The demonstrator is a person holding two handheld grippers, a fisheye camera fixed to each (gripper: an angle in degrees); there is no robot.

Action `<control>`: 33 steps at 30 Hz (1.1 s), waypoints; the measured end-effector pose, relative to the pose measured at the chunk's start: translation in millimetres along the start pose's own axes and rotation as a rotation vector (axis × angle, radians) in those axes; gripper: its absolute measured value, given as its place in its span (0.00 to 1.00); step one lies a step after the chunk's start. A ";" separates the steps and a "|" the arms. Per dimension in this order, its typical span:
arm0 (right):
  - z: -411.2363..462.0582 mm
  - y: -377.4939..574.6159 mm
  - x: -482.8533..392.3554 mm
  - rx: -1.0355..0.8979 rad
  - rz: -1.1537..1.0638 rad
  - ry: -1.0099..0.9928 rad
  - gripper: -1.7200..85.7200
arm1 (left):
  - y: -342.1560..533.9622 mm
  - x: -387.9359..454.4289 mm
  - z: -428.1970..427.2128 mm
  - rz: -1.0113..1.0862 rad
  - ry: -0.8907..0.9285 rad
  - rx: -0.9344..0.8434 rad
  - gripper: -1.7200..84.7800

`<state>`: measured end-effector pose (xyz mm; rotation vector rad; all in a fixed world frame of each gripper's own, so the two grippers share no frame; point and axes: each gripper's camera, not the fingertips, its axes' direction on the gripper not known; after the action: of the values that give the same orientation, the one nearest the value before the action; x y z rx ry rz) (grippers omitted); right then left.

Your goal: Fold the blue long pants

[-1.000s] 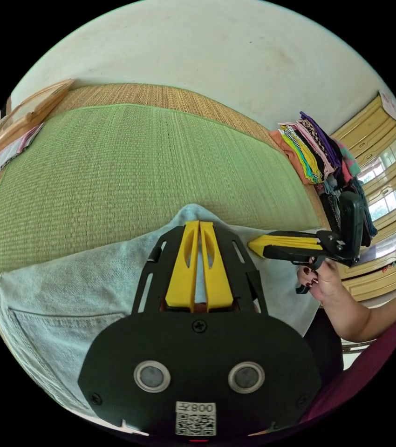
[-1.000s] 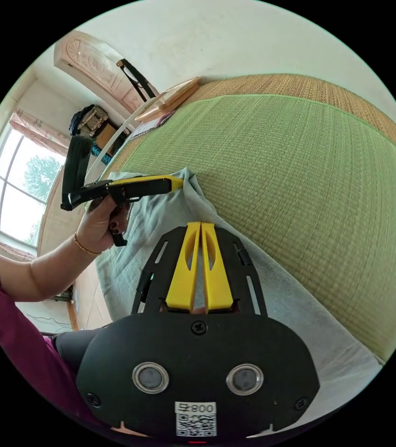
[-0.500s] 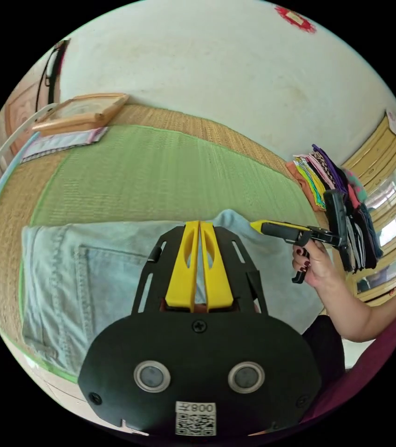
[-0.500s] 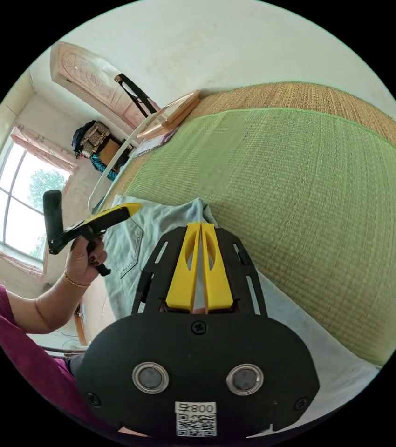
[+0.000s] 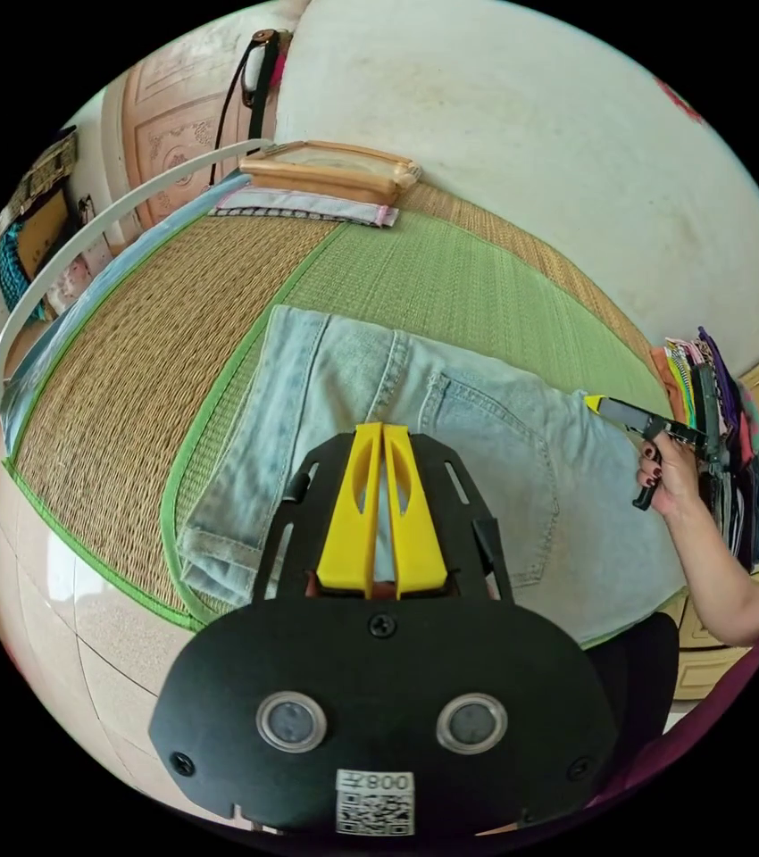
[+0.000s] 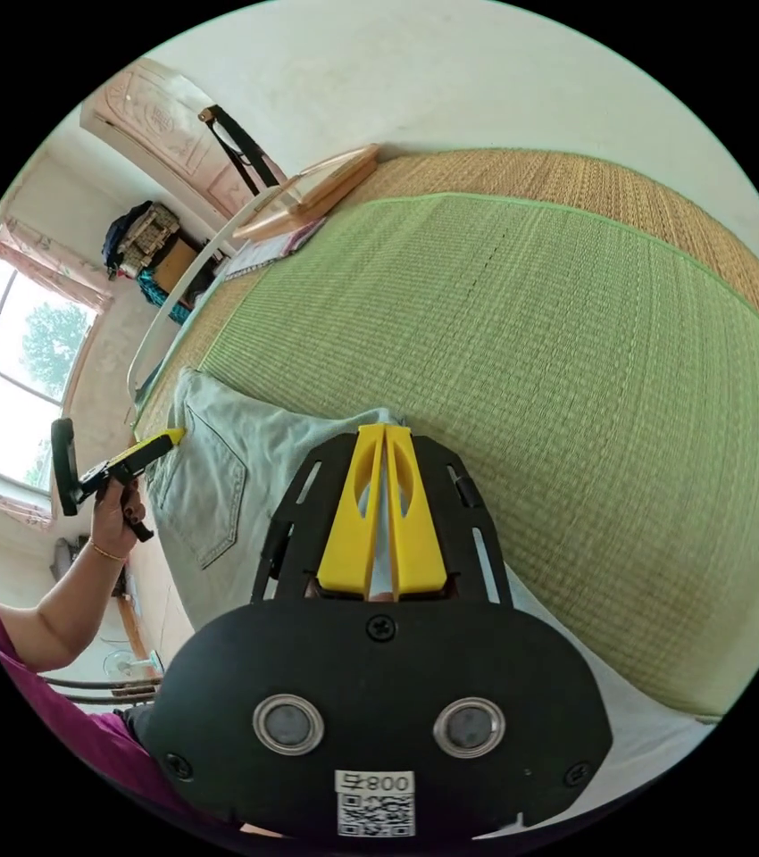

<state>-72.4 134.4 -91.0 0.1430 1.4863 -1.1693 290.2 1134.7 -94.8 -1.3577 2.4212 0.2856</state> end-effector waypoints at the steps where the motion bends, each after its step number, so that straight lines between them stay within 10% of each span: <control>1: -2.0 -2.0 3.9 0.011 0.017 -0.025 0.02 | 10.0 -15.0 -7.0 -0.017 0.006 -0.002 0.02; 33: -62.0 61.1 -133.1 -0.245 -0.013 -0.124 0.02 | 207.4 -353.7 -78.5 -0.434 0.338 0.112 0.03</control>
<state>-32.6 275.7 -29.8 -0.1043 1.5084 -0.9792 267.2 1493.1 118.0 -1.9536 2.2610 -0.2036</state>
